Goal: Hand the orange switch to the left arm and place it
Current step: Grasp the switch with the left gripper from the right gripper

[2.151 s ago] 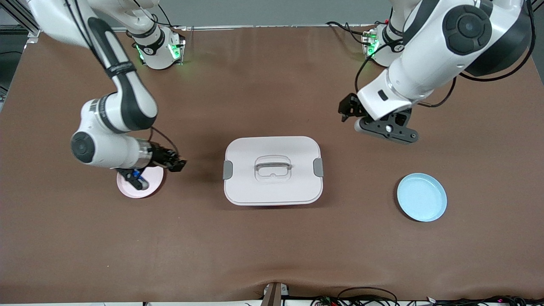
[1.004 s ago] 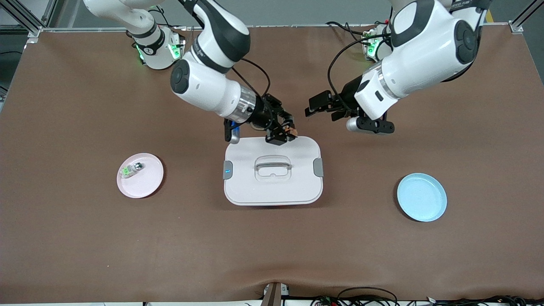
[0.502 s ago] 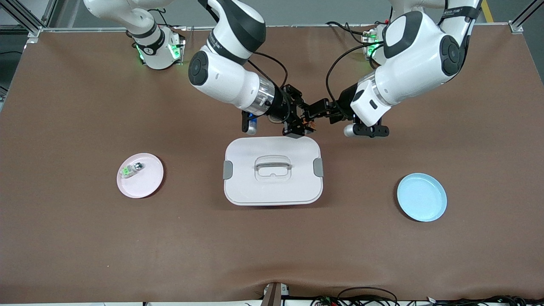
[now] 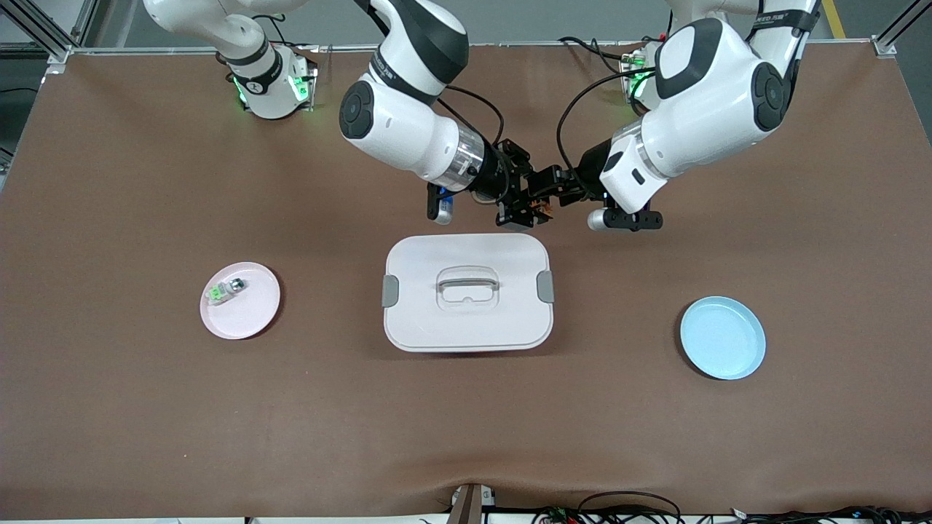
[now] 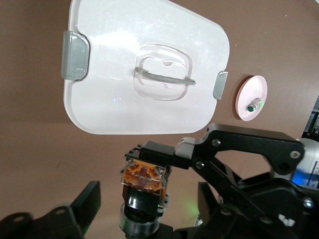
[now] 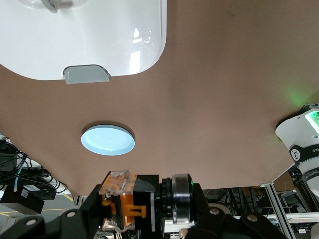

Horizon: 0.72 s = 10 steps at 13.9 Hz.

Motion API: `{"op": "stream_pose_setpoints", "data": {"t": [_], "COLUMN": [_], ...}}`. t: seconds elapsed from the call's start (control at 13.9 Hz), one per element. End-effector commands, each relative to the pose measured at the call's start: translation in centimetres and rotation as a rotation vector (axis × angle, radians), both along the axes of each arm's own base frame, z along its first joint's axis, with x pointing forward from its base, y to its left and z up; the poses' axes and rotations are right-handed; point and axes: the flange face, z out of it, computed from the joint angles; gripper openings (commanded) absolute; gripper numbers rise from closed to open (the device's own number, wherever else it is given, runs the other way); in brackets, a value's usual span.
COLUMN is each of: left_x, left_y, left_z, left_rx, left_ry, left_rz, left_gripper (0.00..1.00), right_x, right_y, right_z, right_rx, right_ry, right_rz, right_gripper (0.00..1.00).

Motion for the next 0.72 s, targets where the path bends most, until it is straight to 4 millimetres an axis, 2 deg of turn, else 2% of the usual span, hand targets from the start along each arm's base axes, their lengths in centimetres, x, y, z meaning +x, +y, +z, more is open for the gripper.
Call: {"op": "stream_pose_setpoints", "data": {"t": [0.0, 0.07, 0.14, 0.36, 0.57, 0.65], "left_x": [-1.0, -1.1, -1.1, -1.2, -0.8, -0.6], "left_y": [0.3, 0.3, 0.4, 0.4, 0.6, 0.9], "left_z": [-0.1, -0.2, -0.1, 0.3, 1.0, 1.1], "left_rx": [-0.01, -0.008, -0.008, -0.009, -0.011, -0.008], "left_ry": [0.007, 0.014, 0.02, 0.03, 0.014, 0.011], "left_rz": [-0.007, -0.011, -0.014, -0.026, -0.026, -0.021], "left_gripper": [0.78, 0.72, 0.59, 0.0, 0.0, 0.0], "right_x": [0.4, 0.3, 0.3, 0.4, 0.4, 0.5], "right_y": [0.5, 0.6, 0.7, 0.9, 1.0, 0.8], "right_z": [1.0, 0.9, 0.9, 1.3, 1.3, 1.3], "right_rx": [0.017, 0.016, 0.017, 0.025, 0.026, 0.027], "right_ry": [0.01, 0.012, 0.014, 0.015, 0.033, 0.041], "right_rz": [-0.026, -0.027, -0.027, -0.033, -0.048, -0.06], "right_gripper": [0.0, 0.0, 0.0, 0.0, 0.0, 0.2]}}
